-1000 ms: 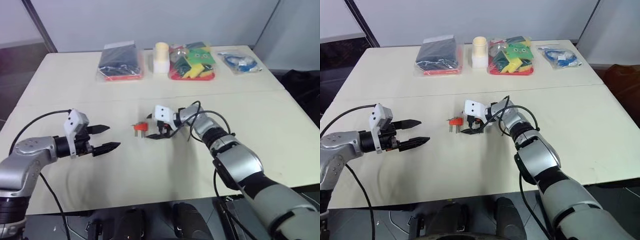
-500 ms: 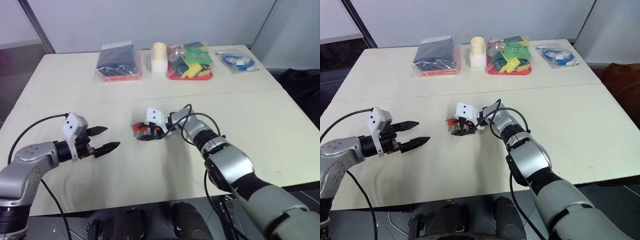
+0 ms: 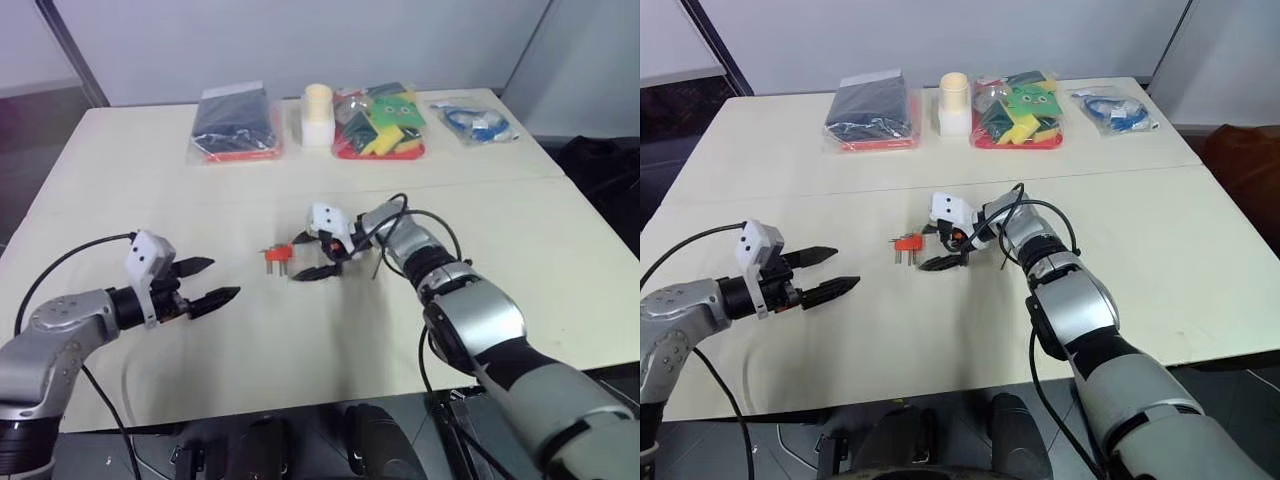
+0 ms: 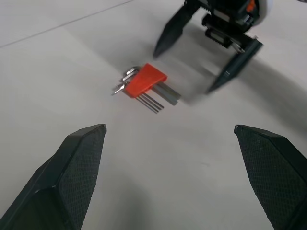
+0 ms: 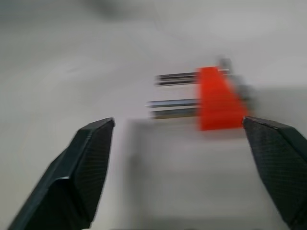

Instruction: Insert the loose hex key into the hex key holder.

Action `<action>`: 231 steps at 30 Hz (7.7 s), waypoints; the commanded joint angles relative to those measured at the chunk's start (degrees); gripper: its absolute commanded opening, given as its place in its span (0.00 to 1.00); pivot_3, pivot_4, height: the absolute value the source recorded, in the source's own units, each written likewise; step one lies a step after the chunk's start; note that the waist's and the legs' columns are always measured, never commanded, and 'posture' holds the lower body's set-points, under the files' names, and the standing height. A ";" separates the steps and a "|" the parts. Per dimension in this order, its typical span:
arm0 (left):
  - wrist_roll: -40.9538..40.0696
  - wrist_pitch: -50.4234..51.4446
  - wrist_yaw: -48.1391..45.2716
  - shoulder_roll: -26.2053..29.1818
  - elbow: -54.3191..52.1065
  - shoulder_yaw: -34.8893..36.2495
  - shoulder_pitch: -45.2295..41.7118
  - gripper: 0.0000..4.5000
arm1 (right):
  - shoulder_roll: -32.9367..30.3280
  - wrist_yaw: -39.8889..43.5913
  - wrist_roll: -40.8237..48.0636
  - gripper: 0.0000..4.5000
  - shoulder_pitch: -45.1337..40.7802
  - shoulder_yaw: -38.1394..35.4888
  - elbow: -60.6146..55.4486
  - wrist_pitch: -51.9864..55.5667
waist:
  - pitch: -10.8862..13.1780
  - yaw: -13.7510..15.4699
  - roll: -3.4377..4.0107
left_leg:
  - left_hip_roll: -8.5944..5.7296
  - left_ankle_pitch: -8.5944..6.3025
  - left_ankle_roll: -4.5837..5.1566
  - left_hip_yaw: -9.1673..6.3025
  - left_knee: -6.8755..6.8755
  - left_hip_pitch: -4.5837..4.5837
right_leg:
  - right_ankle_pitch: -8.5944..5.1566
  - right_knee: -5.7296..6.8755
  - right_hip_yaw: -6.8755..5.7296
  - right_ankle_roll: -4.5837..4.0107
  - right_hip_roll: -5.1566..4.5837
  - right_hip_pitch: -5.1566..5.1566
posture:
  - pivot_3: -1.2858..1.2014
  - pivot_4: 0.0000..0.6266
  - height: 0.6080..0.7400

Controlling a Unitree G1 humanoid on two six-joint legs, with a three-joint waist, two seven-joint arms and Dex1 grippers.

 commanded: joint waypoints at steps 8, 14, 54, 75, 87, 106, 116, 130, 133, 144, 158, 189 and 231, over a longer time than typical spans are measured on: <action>-0.41 -0.26 0.69 -0.71 -1.21 0.08 -1.74 1.00 | 1.12 -11.15 -1.06 0.99 -1.04 -2.37 1.65 3.35 | 0.00 -0.01 0.00 | 0.00 0.01 -0.01 0.00 -0.01 -0.03 | 0.00 -0.01 0.00 0.00 -0.01 -0.03 | 0.52 0.24 1.00; -0.78 0.21 2.16 -1.43 -2.45 0.72 -0.94 1.00 | 3.56 -13.36 -2.83 0.99 0.21 -1.52 1.88 2.64 | 0.00 -0.03 0.00 | 0.00 0.01 -0.02 0.01 -0.06 -0.03 | 0.00 -0.01 0.00 0.00 -0.01 -0.06 | 0.52 0.24 1.00; 2.01 -3.55 -10.05 -5.10 34.73 -7.11 -39.55 1.00 | -14.09 -32.28 -14.83 0.22 -3.29 6.09 -18.97 -39.64 | 0.07 1.04 -0.04 | -0.06 0.28 -0.43 0.04 0.03 -0.09 | 0.02 0.02 -0.05 0.01 0.17 -0.09 | 0.52 0.24 1.00; 7.19 -8.46 -22.45 -15.49 56.27 -10.89 -56.64 1.00 | -18.89 -52.26 -24.19 0.22 -1.09 11.58 -25.88 -43.99 | 0.08 1.37 -0.06 | -0.04 0.29 -0.39 0.22 0.20 -0.14 | 0.01 0.10 0.02 0.02 0.34 -0.12 | 0.52 0.24 1.00; 8.22 -9.72 -23.35 -16.54 57.70 -10.00 -56.86 0.46 | -18.41 -50.47 -22.28 0.22 0.16 12.30 -26.46 -43.29 | 0.09 1.37 -0.07 | -0.04 0.29 -0.38 0.22 0.22 -0.14 | 0.02 0.13 0.01 0.03 0.34 -0.11 | 0.52 0.24 1.00; 10.91 -10.33 -24.16 -17.16 56.23 -10.11 -55.33 0.71 | -17.94 -50.45 -21.43 0.22 0.04 12.35 -26.10 -42.63 | 0.09 1.40 -0.07 | -0.05 0.29 -0.38 0.20 0.29 -0.13 | 0.01 0.41 0.01 0.03 0.35 -0.11 | 0.52 0.24 1.00; 10.61 -10.02 -23.99 -17.75 55.72 -9.53 -55.11 0.07 | -17.96 -50.09 -20.96 0.22 0.15 12.41 -26.26 -42.32 | 0.09 1.39 -0.07 | -0.05 0.29 -0.38 0.20 0.30 -0.13 | 0.01 0.42 0.01 0.03 0.34 -0.12 | 0.52 0.24 1.00; 11.06 -11.86 -21.72 -16.91 51.74 -9.09 -52.89 0.00 | -22.84 -35.23 -12.70 0.99 8.81 11.38 -34.06 -33.57 | 0.08 1.60 -0.08 | -0.06 0.28 -0.36 0.16 0.34 -0.13 | 0.01 0.50 0.01 0.03 0.32 -0.11 | 0.52 0.24 1.00; 11.54 -12.39 -21.34 -15.92 47.17 -9.91 -49.75 0.00 | -25.51 -28.06 -4.84 0.99 15.24 8.09 -42.43 -22.51 | 0.09 1.66 -0.08 | -0.08 0.18 -0.18 0.14 0.41 -0.14 | 0.01 0.53 0.02 0.03 0.29 -0.07 | 0.52 0.24 1.00; 10.27 -10.25 -16.01 -13.86 19.33 -11.85 -30.94 0.00 | -26.91 -27.07 17.02 0.99 35.28 -7.61 -86.15 77.11 | 0.08 2.79 -0.07 | 0.04 0.00 0.11 0.04 0.42 -0.10 | -0.01 0.56 0.15 -0.02 0.14 -0.16 | 0.52 0.24 1.00; 9.13 -10.52 -9.82 -18.40 16.39 -13.03 -27.91 0.00 | -17.88 -38.52 23.66 0.99 30.54 -14.66 -87.56 100.84 | 0.07 3.24 -0.07 | -0.07 0.01 0.10 0.06 0.45 -0.07 | -0.02 0.62 0.15 -0.04 0.17 -0.11 | 0.52 0.24 1.00; 9.74 -13.52 -3.57 -19.79 16.27 -12.37 -25.68 0.00 | -12.60 -45.14 22.14 0.00 34.35 -2.50 -67.65 85.06 | -0.40 2.61 -0.68 | 0.17 -0.03 0.17 -0.01 0.27 1.16 | -0.03 0.07 0.03 -0.05 0.39 1.29 | 0.52 0.24 1.00; 7.77 -15.24 -15.13 -23.30 45.67 -11.45 -51.60 0.00 | -1.14 -39.74 41.42 0.00 13.74 -23.36 -70.33 45.49 | -0.50 3.01 -0.24 | 0.02 0.05 0.06 0.04 0.30 -1.09 | 0.17 0.02 -0.16 -0.06 0.27 -0.83 | 0.52 0.24 1.00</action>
